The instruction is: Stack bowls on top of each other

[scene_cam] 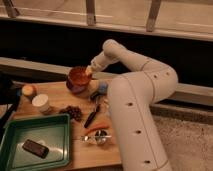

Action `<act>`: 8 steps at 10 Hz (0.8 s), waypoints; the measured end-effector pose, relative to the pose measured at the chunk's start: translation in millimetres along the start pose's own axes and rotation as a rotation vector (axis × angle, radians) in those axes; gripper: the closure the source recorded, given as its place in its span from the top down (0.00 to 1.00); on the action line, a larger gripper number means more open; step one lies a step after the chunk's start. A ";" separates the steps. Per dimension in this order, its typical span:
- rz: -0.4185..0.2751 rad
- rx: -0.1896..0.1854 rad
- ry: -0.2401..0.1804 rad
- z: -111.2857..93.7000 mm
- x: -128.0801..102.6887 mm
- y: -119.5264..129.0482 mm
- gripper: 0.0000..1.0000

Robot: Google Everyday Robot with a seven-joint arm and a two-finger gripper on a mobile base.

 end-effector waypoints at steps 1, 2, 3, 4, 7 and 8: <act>-0.019 -0.021 0.009 14.3 -4.6 7.1 0.00; -0.029 -0.035 0.014 22.9 -8.3 9.7 0.00; -0.035 -0.052 0.016 31.4 -11.1 9.7 0.00; -0.040 -0.057 0.002 37.7 -15.2 6.8 0.07; 0.004 -0.014 -0.093 31.4 -28.1 -11.9 0.36; 0.028 0.010 -0.122 21.6 -27.7 -23.4 0.46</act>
